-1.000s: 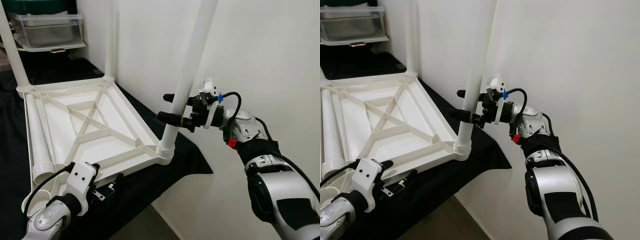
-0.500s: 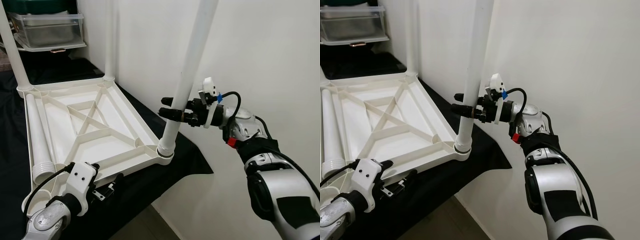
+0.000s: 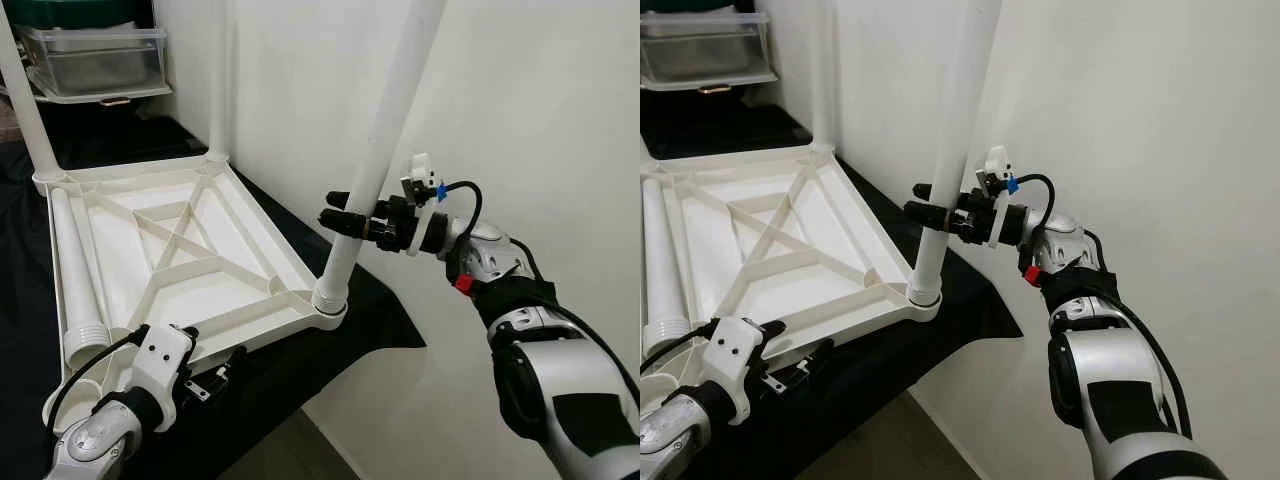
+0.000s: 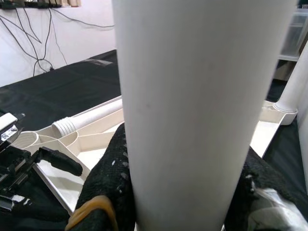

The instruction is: Building children table

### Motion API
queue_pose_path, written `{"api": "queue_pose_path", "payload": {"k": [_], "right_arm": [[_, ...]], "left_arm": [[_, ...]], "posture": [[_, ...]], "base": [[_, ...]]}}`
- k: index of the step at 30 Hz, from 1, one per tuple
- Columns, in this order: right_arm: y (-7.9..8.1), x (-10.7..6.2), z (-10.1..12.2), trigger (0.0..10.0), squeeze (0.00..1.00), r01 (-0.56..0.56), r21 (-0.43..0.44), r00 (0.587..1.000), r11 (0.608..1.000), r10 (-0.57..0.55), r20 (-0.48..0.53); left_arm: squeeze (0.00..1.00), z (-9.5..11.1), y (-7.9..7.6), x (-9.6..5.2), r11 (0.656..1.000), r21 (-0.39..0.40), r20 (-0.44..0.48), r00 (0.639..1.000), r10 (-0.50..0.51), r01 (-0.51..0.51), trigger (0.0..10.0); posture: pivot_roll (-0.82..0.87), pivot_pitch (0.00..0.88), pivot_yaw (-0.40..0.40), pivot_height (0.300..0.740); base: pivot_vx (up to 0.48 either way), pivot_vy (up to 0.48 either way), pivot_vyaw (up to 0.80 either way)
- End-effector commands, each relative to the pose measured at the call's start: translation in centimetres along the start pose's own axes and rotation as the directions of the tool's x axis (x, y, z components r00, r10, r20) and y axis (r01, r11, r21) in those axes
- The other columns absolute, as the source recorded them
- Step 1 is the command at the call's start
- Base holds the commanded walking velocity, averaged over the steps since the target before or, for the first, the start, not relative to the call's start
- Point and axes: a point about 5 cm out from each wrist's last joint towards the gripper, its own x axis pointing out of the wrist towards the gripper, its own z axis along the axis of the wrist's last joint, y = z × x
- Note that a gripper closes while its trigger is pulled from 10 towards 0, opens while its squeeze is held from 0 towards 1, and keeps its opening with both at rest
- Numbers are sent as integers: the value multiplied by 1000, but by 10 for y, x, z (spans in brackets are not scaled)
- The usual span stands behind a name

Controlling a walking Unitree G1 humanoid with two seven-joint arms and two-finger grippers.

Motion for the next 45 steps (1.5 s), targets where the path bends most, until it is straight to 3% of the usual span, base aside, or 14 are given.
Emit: {"api": "queue_pose_path", "payload": {"k": [1, 22, 27, 28, 30, 35, 36, 38, 40, 41, 42, 45], "right_arm": [[6, -2, -16, 0, 0, -25, 46, 1000, 999, 25, -14], [9, -5, -26, 0, 0, -26, 62, 998, 998, 30, -57], [7, -2, -30, 0, 0, 39, 64, 996, 997, -33, -83], [5, 5, -41, 0, 0, 170, 14, 972, 985, -166, -165], [5, 9, -47, 0, 0, 233, 30, 957, 972, -224, -185], [7, 13, -54, 0, 0, 285, 72, 942, 956, -265, -206], [9, 17, -62, 0, 0, 331, 123, 926, 935, -298, -230], [11, 19, -70, 0, 0, 379, 142, 908, 915, -337, -250], [11, 19, -70, 0, 0, 379, 142, 908, 915, -337, -250], [14, 21, -78, 0, 0, 425, 171, 889, 889, -374, -264], [14, 21, -78, 0, 0, 425, 171, 889, 889, -374, -264], [24, 18, -102, 0, 0, 568, 266, 819, 779, -505, -272]], "left_arm": [[0, -1, -6, 1, 1000, -13, 0, 1000, -13, 13, 10000], [0, -2, -6, 1, 1000, -14, -3, 1000, -10, 10, 10000], [0, -2, -6, 1, 1000, -13, -4, 1000, -10, 10, 10000], [0, -3, -6, 0, 1000, -14, -4, 1000, -8, 8, 10000], [0, -3, -6, 1, 1000, -15, -3, 1000, -8, 8, 10000], [0, -3, -7, 1, 1000, -17, -3, 1000, -9, 9, 10000], [0, -3, -7, 1, 1000, -17, -3, 1000, -10, 10, 10000], [0, -3, -7, 1, 1000, -16, -3, 1000, -11, 11, 10000], [0, -3, -7, 1, 1000, -16, -3, 1000, -11, 11, 10000], [0, -3, -6, 2, 1000, -14, -3, 1000, -10, 10, 10000], [0, -3, -6, 2, 1000, -14, -3, 1000, -10, 10, 10000], [0, -4, -7, 1, 1000, -20, -3, 1000, -8, 8, 10000]], "posture": [[147, 0, -182, 740], [148, 0, -186, 740], [148, 0, -188, 740], [145, 0, -191, 740], [146, 0, -192, 740], [146, 0, -192, 740], [146, 0, -189, 740], [144, 0, -188, 740], [144, 0, -188, 740], [147, 0, -193, 740], [147, 0, -193, 740], [143, 0, -191, 740]], "base": [[0, 0, 0], [0, 0, 0], [0, 0, 0], [0, 0, 0], [0, 0, 0], [0, 0, 0], [0, 0, 0], [0, 0, 0], [0, 0, 0], [0, 0, 0], [0, 0, 0], [0, 0, 0]]}}
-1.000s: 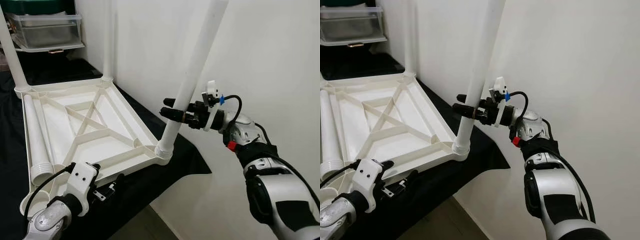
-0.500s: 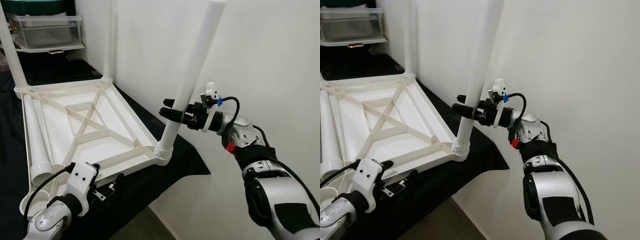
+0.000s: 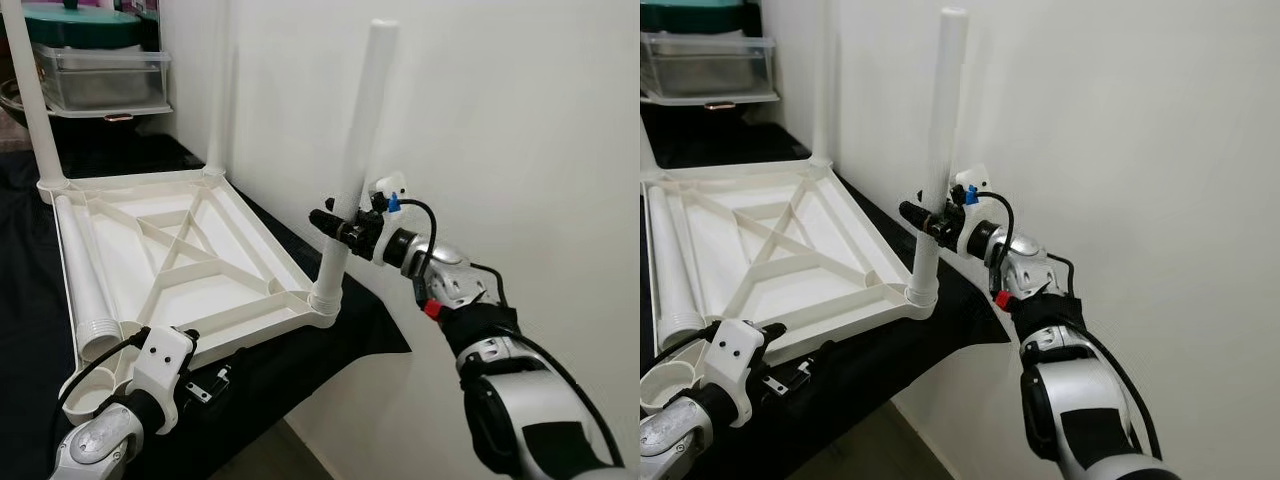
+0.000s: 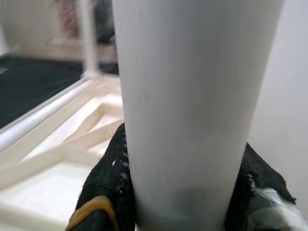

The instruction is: Building children table

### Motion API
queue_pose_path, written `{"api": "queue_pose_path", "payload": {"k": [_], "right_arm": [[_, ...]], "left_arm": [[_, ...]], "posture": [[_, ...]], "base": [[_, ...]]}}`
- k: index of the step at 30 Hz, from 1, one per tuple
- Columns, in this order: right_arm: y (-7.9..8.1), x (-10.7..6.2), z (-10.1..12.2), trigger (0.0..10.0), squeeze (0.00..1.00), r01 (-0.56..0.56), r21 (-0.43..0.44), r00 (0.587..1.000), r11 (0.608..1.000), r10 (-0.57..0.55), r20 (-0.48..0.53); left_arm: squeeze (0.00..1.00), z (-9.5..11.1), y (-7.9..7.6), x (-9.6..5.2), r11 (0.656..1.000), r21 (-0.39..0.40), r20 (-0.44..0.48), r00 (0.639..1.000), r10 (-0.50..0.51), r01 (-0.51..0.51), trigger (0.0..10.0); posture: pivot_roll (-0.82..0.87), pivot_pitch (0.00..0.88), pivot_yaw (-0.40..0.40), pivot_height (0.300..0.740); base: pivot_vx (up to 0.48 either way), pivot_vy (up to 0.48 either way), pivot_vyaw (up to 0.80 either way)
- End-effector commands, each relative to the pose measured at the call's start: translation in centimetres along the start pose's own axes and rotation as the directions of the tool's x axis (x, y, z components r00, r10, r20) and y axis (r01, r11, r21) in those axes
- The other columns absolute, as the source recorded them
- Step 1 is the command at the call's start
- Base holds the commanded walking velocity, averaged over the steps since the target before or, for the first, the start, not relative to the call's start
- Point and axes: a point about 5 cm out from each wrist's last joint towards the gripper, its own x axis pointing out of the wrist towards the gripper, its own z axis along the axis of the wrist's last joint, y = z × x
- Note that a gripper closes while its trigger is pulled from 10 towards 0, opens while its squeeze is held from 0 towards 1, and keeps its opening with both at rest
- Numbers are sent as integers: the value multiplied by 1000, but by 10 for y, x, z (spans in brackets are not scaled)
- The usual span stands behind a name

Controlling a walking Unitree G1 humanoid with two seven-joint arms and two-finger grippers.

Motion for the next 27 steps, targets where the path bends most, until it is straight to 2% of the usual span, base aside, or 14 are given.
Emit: {"api": "queue_pose_path", "payload": {"k": [1, 3, 8, 9, 13, 15, 17, 21, 22, 23, 24, 25, 27], "right_arm": [[2, -13, -55, 0, 0, 112, 161, 979, 981, -82, -184], [1, -17, -63, 0, 0, 222, 188, 964, 957, -186, -191], [3, -21, -71, 0, 0, 307, 194, 940, 932, -264, -218], [7, -22, -76, 0, 0, 345, 203, 925, 916, -295, -241], [16, -23, -85, 0, 0, 399, 183, 898, 899, -343, -276], [16, -23, -85, 0, 0, 399, 183, 898, 899, -343, -276], [23, -22, -87, 0, 0, 424, 143, 882, 894, -371, -291], [25, -22, -88, 0, 0, 440, 117, 870, 890, -390, -301], [23, -24, -90, 0, 0, 508, 73, 826, 858, -462, -324], [23, -24, -90, 0, 0, 508, 73, 826, 858, -462, -324], [20, -26, -91, 0, 0, 570, 28, 780, 821, -530, -332], [20, -26, -91, 0, 0, 570, 28, 780, 821, -530, -332], [15, -31, -91, 0, 0, 658, -33, 702, 752, -629, -333]], "left_arm": [[0, -2, -6, 1, 1000, -9, 1, 1000, -14, 14, 10000], [0, -3, -6, 1, 1000, -11, -2, 1000, -15, 15, 10000], [0, -2, -5, 2, 1000, -10, -1, 1000, -14, 14, 10000], [0, -2, -4, 2, 1000, -9, -1, 1000, -13, 13, 10000], [0, -1, -4, 3, 1000, -7, 0, 1000, -13, 13, 10000], [0, -1, -4, 3, 1000, -7, 0, 1000, -13, 13, 10000], [0, -2, -4, 3, 1000, -7, 0, 1000, -11, 11, 10000], [0, -2, -4, 3, 1000, -8, -1, 1000, -10, 10, 10000], [0, -2, -4, 3, 1000, -8, -1, 1000, -7, 7, 10000], [0, -2, -4, 3, 1000, -8, -1, 1000, -7, 7, 10000], [0, -2, -4, 3, 1000, -10, -1, 1000, -4, 4, 10000], [0, -2, -4, 3, 1000, -10, -1, 1000, -4, 4, 10000], [0, -3, -4, 3, 1000, -12, -1, 1000, 1, -1, 10000]], "posture": [[143, 0, -191, 740], [142, 0, -190, 740], [136, 0, -186, 740], [134, 0, -184, 740], [136, 0, -187, 740], [136, 0, -187, 740], [137, 0, -192, 740], [137, 0, -192, 740], [141, 0, -199, 740], [141, 0, -199, 740], [141, 0, -201, 740], [141, 0, -201, 740], [141, 0, -201, 740]], "base": [[0, 0, 0], [0, 0, 0], [0, 0, 0], [0, 0, 0], [0, 0, 0], [0, 0, 0], [0, 0, 0], [0, 0, 0], [0, 0, 0], [0, 0, 0], [0, 0, 0], [0, 0, 0], [0, 0, 0]]}}
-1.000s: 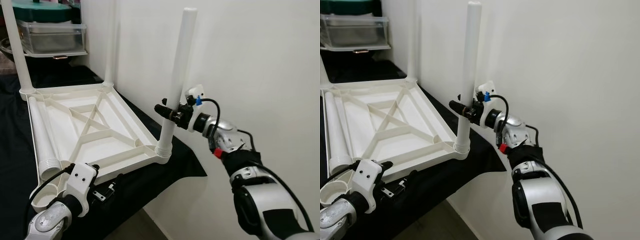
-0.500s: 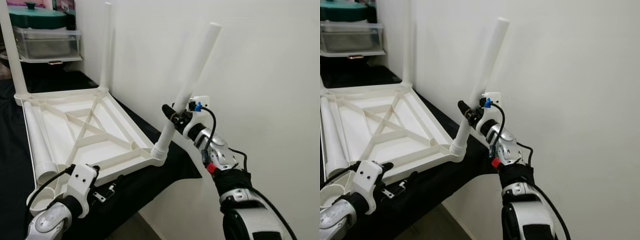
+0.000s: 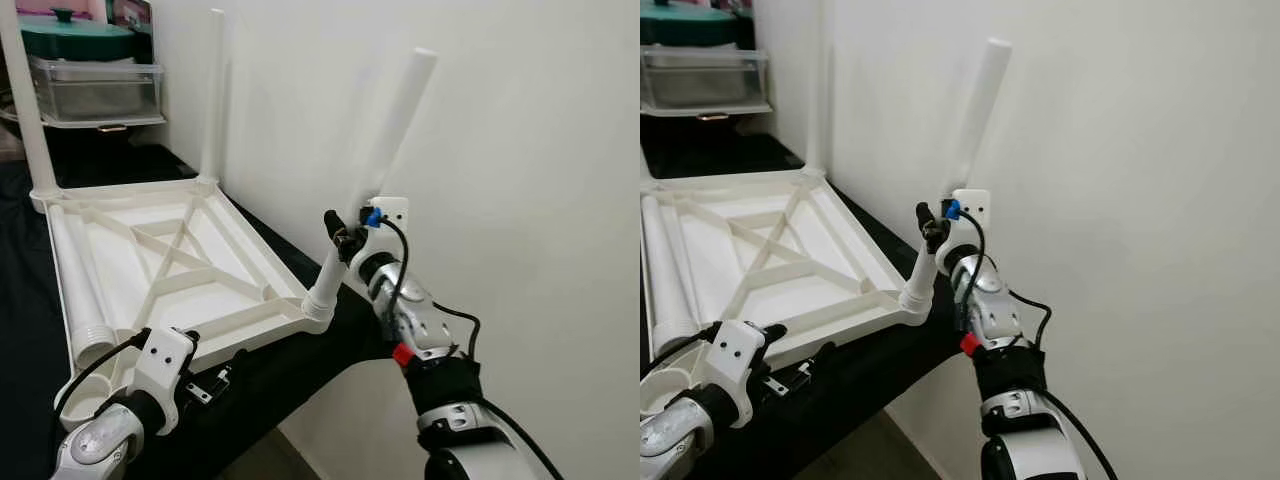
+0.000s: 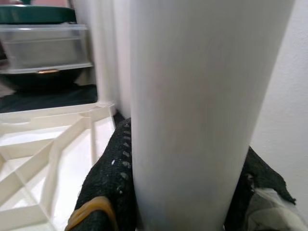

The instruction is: Building children table

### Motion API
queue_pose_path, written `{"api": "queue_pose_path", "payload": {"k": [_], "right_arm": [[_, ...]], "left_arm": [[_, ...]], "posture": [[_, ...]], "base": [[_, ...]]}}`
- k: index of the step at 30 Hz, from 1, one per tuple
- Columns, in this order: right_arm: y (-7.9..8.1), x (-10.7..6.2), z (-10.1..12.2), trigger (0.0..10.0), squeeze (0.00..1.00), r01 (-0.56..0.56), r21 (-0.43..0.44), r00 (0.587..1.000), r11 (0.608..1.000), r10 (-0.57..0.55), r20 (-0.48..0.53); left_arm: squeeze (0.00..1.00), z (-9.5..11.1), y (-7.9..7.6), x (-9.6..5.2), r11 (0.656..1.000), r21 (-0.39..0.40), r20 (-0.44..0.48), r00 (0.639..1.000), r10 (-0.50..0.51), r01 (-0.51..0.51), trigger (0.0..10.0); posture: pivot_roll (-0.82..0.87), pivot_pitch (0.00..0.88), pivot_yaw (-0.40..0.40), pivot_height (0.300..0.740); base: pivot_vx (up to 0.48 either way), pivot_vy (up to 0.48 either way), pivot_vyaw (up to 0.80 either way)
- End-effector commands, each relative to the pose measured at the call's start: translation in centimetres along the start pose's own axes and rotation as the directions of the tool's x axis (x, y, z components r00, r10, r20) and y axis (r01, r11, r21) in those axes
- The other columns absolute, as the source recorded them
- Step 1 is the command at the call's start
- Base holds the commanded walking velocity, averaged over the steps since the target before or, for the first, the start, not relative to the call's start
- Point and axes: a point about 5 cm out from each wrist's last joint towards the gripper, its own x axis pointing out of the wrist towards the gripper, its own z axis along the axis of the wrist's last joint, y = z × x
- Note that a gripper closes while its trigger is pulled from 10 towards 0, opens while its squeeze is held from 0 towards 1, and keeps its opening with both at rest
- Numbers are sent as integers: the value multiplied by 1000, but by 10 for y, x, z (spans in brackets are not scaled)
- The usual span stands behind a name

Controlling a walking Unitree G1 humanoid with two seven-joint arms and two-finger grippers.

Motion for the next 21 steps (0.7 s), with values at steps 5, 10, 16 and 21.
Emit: {"api": "queue_pose_path", "payload": {"k": [5, 10, 16, 21], "right_arm": [[-33, -23, -72, 0, 0, 234, -126, 908, 964, -263, -327], [-36, -24, -75, 0, 0, 301, -128, 881, 945, -327, -342], [-41, -27, -74, 0, 0, 430, -111, 832, 896, -441, -337], [-40, -30, -74, 0, 0, 496, -101, 802, 862, -500, -326]], "left_arm": [[0, -2, -4, 2, 1000, -3, -1, 1000, -8, 8, 10000], [0, -2, -5, 2, 1000, -6, -1, 1000, -7, 7, 10000], [0, -3, -6, 2, 1000, -9, -5, 1000, -6, 6, 10000], [0, -3, -6, 1, 1000, -9, -10, 1000, -5, 5, 10000]], "posture": [[135, 0, -204, 740], [136, 0, -208, 740], [135, 0, -210, 740], [133, 0, -208, 740]], "base": [[0, 0, 0], [0, 0, 0], [0, 0, 0], [0, 0, 0]]}}
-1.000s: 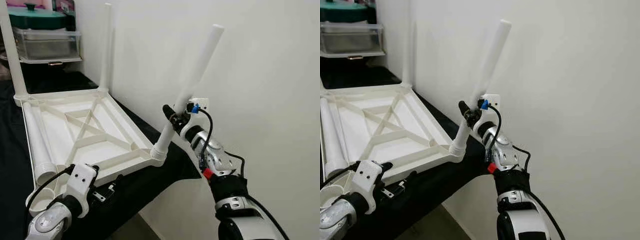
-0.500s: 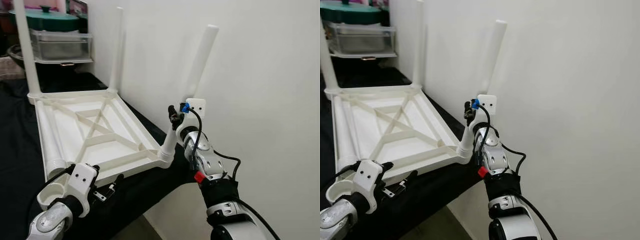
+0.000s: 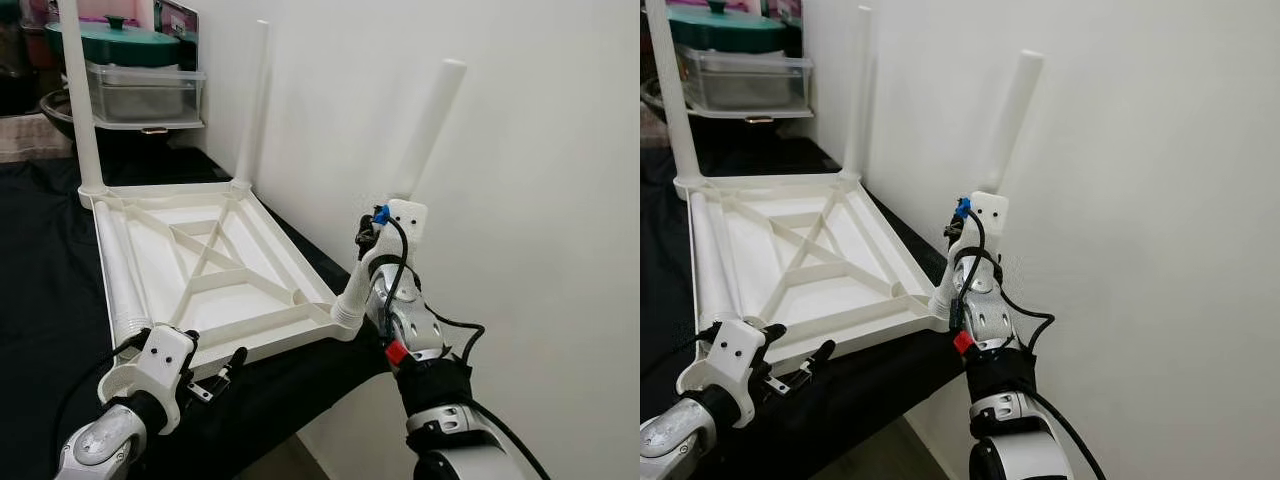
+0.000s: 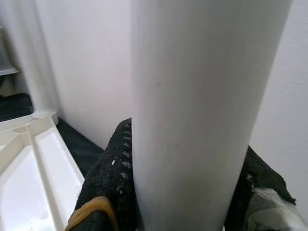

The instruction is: Building children table

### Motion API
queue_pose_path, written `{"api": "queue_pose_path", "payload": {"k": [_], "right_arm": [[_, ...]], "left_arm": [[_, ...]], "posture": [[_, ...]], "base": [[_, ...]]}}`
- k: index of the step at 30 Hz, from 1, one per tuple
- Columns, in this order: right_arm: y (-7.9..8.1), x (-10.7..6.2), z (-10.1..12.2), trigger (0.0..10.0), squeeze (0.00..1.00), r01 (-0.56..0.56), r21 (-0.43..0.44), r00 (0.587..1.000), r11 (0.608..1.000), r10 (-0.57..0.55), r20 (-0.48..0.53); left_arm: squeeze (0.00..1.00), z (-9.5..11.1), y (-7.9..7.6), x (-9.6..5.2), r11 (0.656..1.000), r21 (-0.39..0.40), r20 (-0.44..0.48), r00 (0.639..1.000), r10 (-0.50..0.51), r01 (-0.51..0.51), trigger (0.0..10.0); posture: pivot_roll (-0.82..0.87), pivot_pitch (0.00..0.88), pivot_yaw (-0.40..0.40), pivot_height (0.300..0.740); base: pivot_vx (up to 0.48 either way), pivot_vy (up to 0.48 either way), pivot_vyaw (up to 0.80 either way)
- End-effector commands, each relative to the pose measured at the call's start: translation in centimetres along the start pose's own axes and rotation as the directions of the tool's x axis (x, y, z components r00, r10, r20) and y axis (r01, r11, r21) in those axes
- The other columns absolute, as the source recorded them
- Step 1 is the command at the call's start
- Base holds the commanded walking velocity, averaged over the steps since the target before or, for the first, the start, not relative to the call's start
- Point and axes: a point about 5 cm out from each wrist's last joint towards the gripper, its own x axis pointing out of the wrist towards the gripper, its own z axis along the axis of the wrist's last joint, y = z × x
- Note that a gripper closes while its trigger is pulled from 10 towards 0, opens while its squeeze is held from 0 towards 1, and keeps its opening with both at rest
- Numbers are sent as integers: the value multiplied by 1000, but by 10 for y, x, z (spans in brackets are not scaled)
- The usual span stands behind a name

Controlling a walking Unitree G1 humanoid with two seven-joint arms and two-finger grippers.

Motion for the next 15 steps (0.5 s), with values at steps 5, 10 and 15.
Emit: {"api": "queue_pose_path", "payload": {"k": [5, 10, 15], "right_arm": [[-27, -15, -70, 0, 0, 139, -90, 942, 986, -159, -294], [-24, -15, -69, 0, 0, 134, -75, 945, 988, -150, -291], [-16, -15, -65, 10000, 0, 71, -56, 952, 996, -85, -293]], "left_arm": [[0, -2, -5, 2, 1000, -2, -10, 1000, -16, 16, 10000], [0, -3, -4, 2, 1000, 0, -11, 1000, -16, 16, 10000], [0, -3, -5, 3, 1000, 1, -10, 1000, -18, 18, 10000]], "posture": [[133, 0, -205, 740], [132, 0, -204, 740], [130, 0, -204, 740]], "base": [[0, 0, 0], [0, 0, 0], [0, 0, 0]]}}
